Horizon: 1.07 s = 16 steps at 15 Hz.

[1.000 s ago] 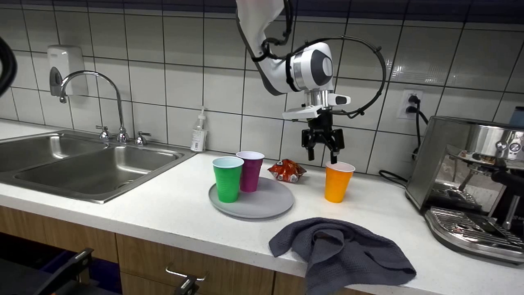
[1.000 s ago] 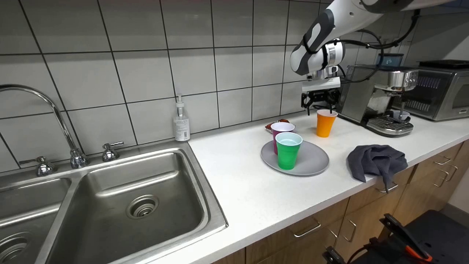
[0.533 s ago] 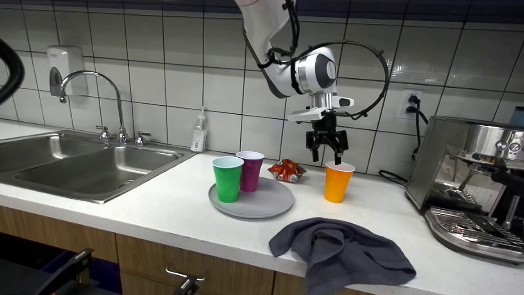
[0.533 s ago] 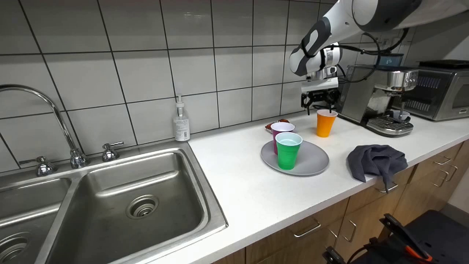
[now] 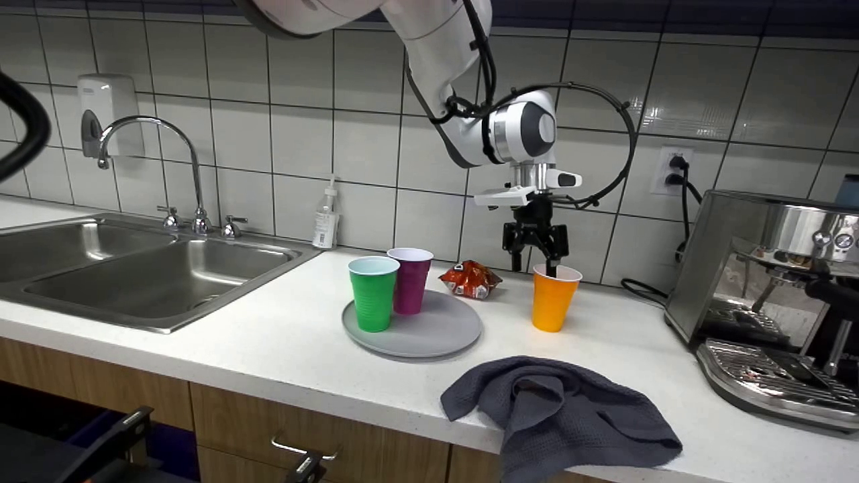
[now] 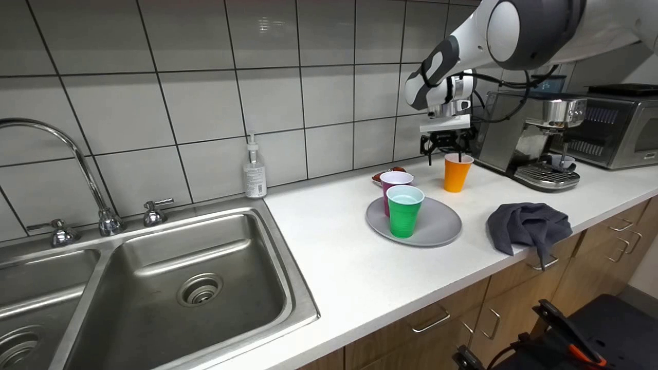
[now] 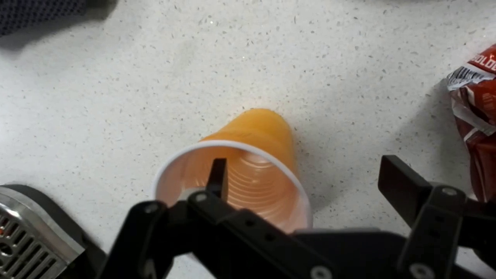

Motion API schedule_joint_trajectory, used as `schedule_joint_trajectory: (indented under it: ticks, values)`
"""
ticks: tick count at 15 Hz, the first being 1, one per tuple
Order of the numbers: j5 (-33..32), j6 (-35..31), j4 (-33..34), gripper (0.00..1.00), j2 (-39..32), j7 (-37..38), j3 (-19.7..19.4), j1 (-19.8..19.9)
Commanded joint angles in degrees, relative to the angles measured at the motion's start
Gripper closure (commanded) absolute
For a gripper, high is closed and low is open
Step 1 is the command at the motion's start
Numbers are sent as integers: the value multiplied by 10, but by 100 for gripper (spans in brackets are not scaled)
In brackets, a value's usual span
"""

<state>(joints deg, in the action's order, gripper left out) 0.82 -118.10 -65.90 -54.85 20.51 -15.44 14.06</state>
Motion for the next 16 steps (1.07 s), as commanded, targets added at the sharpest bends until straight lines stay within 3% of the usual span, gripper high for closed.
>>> schedule_joint_trajectory:
  ticks: [1, 7, 9, 16]
  values:
    - [24, 32, 59, 0, -31, 12, 16, 23]
    - [36, 40, 86, 0, -45, 18, 17, 32]
    - [40, 38, 84, 26, -43, 17, 11, 30]
    - [49, 36, 78, 80, -37, 15, 10, 33]
